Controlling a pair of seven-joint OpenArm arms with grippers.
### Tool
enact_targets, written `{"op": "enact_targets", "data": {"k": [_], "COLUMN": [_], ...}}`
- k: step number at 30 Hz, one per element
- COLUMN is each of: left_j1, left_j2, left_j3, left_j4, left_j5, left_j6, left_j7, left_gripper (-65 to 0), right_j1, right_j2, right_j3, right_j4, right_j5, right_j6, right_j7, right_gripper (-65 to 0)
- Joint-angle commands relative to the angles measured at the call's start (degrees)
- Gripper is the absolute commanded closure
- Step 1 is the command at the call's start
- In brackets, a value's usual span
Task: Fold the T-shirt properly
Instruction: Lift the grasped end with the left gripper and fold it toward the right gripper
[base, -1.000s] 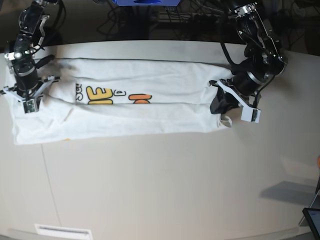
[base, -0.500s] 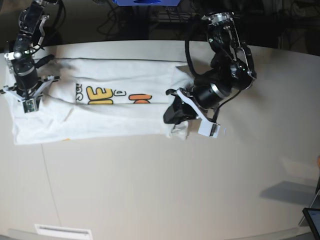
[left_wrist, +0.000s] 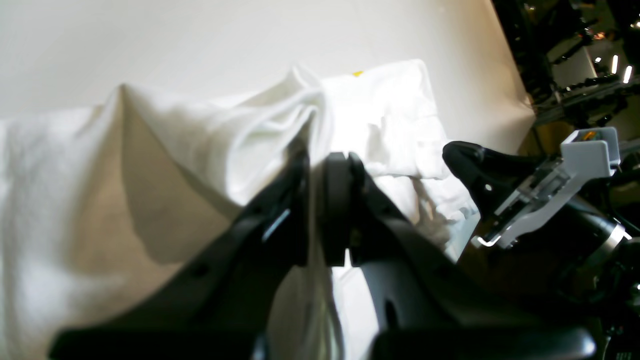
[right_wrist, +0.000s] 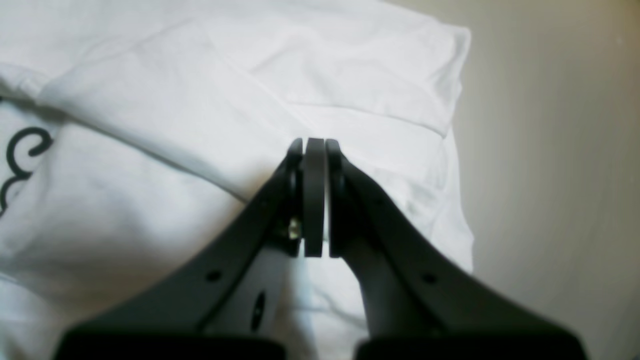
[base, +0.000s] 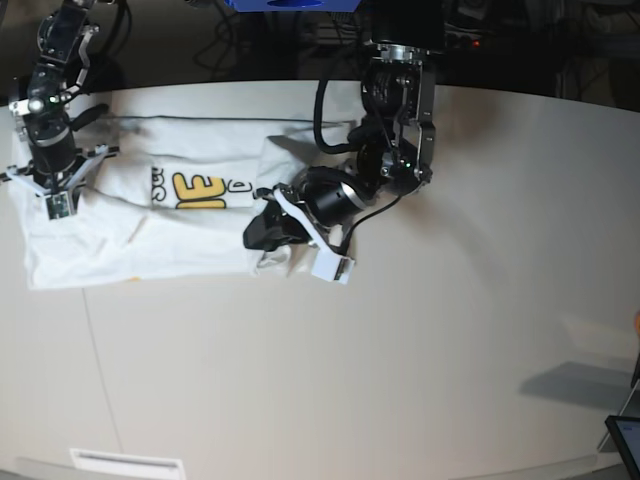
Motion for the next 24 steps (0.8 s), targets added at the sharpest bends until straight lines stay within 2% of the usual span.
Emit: {"op": "enact_targets", "data": {"k": [1,6,17,24], "left_j1": [-1.36,-3.03,-3.82,-5.85], "left_j2": [0.46,0.46,0.46,0.46], "left_j3": [1.09,4.61,4.87,7.42], "left_j4": [-0.10,-4.41,-7.66,-8.19], "left_j5": [-1.57,-1.66,-1.66,-1.66], "left_j6": [0.38,1.08,0.91,0.91], "left_j7": [-2.22,-5.65,-5.91,-6.00], "left_gripper": [0.0,0.0,0.0,0.0], "right_j1": [0.31,0.31,0.31,0.31], "right_j2": [0.63,0.63,0.63,0.63], "right_j3": [0.32,0.32,0.32,0.32], "right_j4": [0.92,0.92,0.92,0.92], "right_j5": [0.30,0.30,0.30,0.30], "right_j6": [-0.41,-0.41,-0.41,-0.41], "right_j7": [1.32,1.32,1.32,1.32], "right_gripper": [-0.9,-0.9,-0.9,-0.9]}}
